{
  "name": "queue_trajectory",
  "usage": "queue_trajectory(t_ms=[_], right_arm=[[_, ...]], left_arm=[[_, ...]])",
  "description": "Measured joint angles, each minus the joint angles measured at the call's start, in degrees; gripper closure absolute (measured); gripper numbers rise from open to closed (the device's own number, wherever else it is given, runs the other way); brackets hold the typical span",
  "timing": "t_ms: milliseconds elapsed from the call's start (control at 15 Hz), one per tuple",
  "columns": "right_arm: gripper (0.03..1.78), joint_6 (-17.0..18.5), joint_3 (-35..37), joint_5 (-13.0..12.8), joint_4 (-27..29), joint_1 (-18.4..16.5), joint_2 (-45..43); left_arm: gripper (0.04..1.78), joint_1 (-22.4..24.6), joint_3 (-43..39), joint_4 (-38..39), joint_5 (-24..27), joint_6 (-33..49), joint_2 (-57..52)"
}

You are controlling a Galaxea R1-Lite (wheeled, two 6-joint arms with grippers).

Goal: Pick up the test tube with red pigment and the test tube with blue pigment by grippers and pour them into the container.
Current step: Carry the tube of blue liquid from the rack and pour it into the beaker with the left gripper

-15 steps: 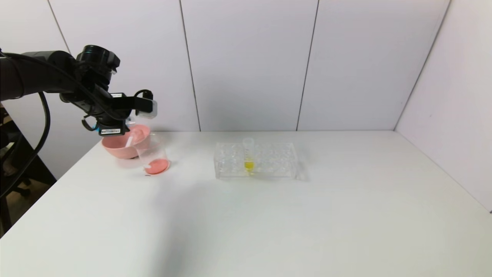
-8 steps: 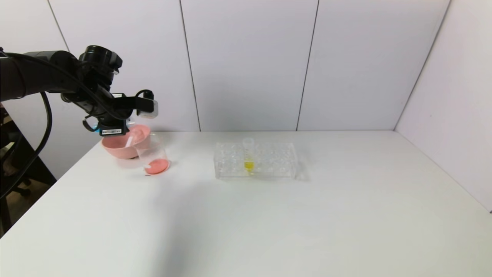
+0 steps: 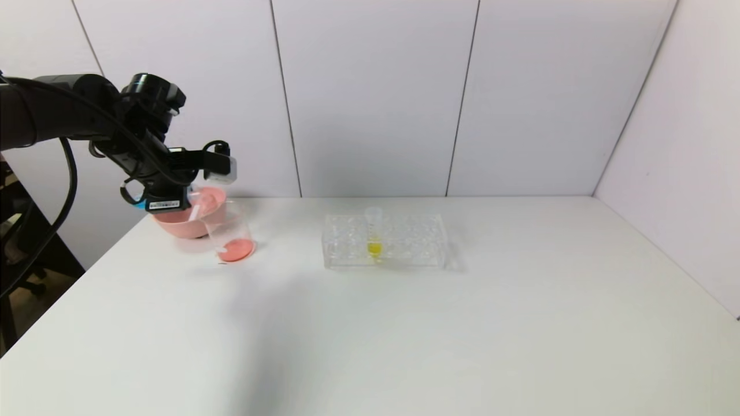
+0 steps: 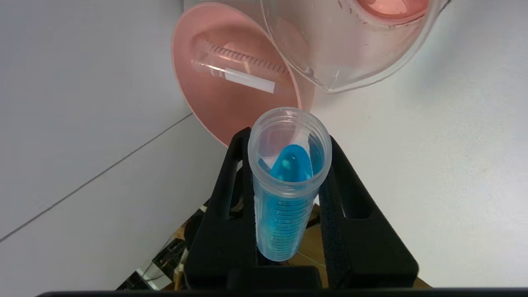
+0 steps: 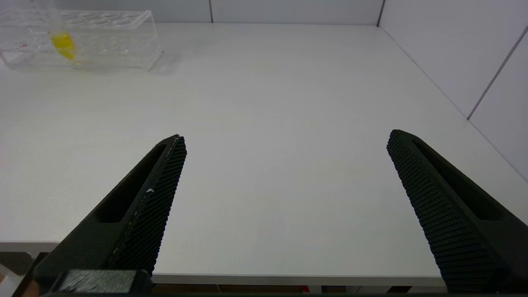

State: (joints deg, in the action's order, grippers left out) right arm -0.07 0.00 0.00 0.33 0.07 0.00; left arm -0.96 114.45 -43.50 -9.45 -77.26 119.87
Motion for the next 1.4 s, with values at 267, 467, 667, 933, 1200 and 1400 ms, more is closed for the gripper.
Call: queue_trajectory(t_ms=[267, 467, 667, 933, 1200, 1400], right_arm=[[0.04, 0.00, 0.00, 0.00, 0.00, 0.00, 0.00], [0.04, 0.00, 0.00, 0.00, 0.00, 0.02, 0.00], [0.04, 0.00, 0.00, 0.00, 0.00, 0.00, 0.00], [0.04, 0.00, 0.00, 0.00, 0.00, 0.00, 0.00], [0.04, 0.02, 0.00, 0.00, 0.02, 0.00, 0.00], [0.04, 0.00, 0.00, 0.00, 0.02, 0.00, 0.00]], left_arm=[[1.37, -0.05, 0.00, -5.18, 0.55, 0.01, -1.10], [1.37, -0.52, -0.02, -8.09, 0.85, -0.33, -1.76], [1.37, -0.66, -0.02, -9.25, 2.76, -0.38, -2.06], [1.37, -0.79, -0.02, -9.29, 3.45, -0.60, -2.15], [1.37, -1.05, 0.00, -9.14, 3.45, -0.44, -2.10], [1.37, -1.15, 0.00, -8.68, 3.39, -0.10, -1.97]])
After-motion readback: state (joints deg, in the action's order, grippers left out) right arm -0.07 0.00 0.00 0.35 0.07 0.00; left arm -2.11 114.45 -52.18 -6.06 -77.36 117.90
